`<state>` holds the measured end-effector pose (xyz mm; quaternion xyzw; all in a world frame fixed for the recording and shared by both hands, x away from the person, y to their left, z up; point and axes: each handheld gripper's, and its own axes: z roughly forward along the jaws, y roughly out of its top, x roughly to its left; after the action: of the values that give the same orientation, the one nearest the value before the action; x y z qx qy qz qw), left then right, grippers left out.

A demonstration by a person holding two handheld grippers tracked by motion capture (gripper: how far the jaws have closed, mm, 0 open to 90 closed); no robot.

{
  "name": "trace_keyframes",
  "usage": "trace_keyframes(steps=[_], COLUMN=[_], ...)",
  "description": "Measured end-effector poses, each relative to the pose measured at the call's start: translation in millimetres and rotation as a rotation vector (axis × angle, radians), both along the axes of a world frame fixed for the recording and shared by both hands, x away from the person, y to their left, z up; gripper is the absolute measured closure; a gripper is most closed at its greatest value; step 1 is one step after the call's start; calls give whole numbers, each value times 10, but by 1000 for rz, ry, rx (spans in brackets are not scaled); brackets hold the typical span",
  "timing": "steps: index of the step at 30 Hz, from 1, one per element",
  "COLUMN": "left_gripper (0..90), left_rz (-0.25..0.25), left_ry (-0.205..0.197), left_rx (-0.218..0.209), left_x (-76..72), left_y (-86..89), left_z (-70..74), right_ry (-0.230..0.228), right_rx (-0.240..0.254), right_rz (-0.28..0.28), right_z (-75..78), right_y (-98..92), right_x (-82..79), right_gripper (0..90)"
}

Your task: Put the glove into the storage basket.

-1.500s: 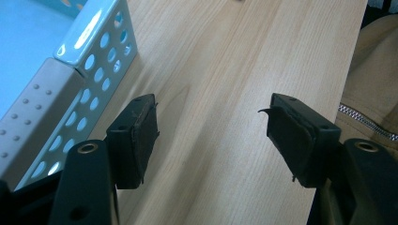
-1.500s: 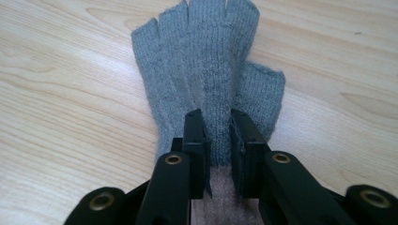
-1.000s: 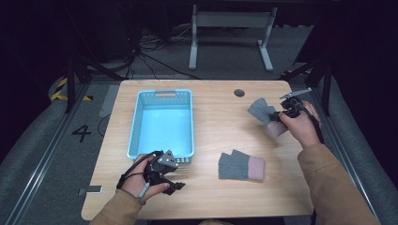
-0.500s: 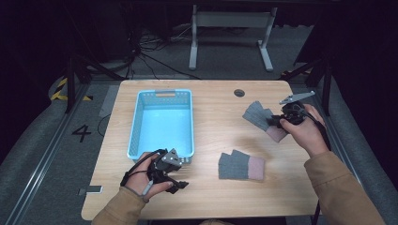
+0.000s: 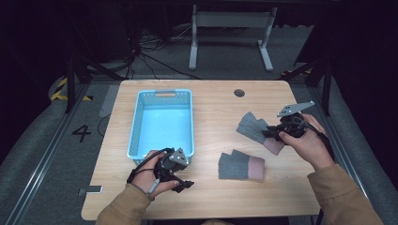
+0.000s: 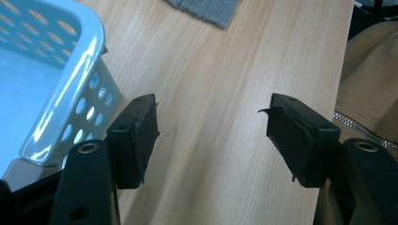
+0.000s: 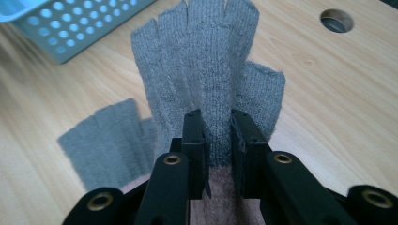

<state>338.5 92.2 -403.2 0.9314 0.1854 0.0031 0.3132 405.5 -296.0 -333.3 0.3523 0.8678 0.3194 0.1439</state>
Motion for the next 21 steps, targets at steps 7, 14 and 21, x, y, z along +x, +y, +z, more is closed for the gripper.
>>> trace_keyframes(steps=[7,14,21], left_gripper=[343,325,308], left_rz=[-21,-29,-11], left_ry=[-16,-19,-15], left_rx=[-26,-41,-21], left_x=[9,28,30], left_y=[-73,-122,-156], left_z=[1,-15,-41], right_ry=[8,12,23], right_rx=[30,94,73], right_rz=[41,62,91], right_z=[-93,-200,-260], right_y=[27,27,71], right_x=[-161,-261,-286], right_gripper=[776,776,774])
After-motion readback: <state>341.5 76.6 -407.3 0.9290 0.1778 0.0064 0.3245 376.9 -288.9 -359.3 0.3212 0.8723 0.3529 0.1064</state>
